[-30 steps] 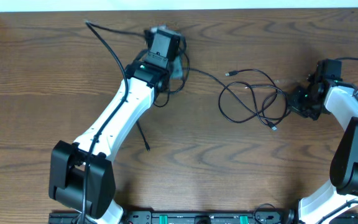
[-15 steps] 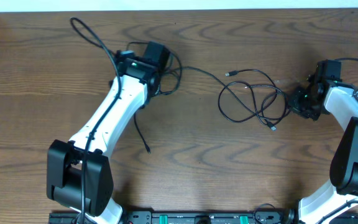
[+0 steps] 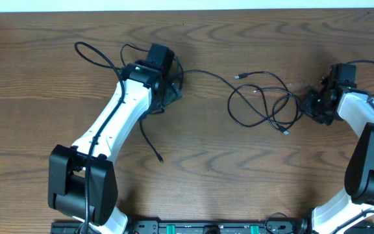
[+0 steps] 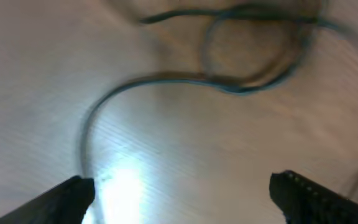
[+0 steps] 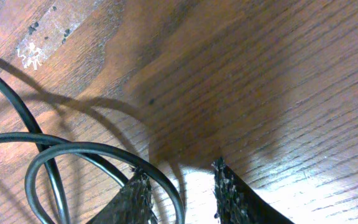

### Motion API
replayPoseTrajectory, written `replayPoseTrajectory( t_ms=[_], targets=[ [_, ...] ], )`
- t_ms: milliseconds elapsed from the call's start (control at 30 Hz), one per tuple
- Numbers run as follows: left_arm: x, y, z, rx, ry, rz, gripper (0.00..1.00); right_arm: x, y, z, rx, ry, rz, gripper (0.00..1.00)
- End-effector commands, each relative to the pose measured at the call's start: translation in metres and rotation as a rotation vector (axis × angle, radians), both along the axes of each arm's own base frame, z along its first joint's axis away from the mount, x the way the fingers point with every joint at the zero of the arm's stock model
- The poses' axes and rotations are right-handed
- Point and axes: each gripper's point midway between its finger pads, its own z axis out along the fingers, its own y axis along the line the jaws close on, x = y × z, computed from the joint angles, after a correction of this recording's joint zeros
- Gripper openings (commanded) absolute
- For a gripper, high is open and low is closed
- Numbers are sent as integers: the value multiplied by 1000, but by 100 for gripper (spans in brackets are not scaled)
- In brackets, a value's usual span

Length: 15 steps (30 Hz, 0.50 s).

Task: Untangle cables

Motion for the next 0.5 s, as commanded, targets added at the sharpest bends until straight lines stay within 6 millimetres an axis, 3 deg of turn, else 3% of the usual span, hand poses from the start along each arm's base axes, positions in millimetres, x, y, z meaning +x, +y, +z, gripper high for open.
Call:
replayPoseTrajectory(
  t_ms=[0,100,300,467],
  targets=[
    [17,-37,8,-189,-59,-68,98,-11,3,-12,-7,42,11,37],
    [38,-61,21,-238,-173,-185,98,-11,3,-12,-7,41,10,41],
    [56,-97,39,-268,-314,-254,98,-10,3,-12,-6,39,7,47],
    [74,-122,46,-192,-451,-380,98,-10,3,-12,-6,38,7,49]
  ],
)
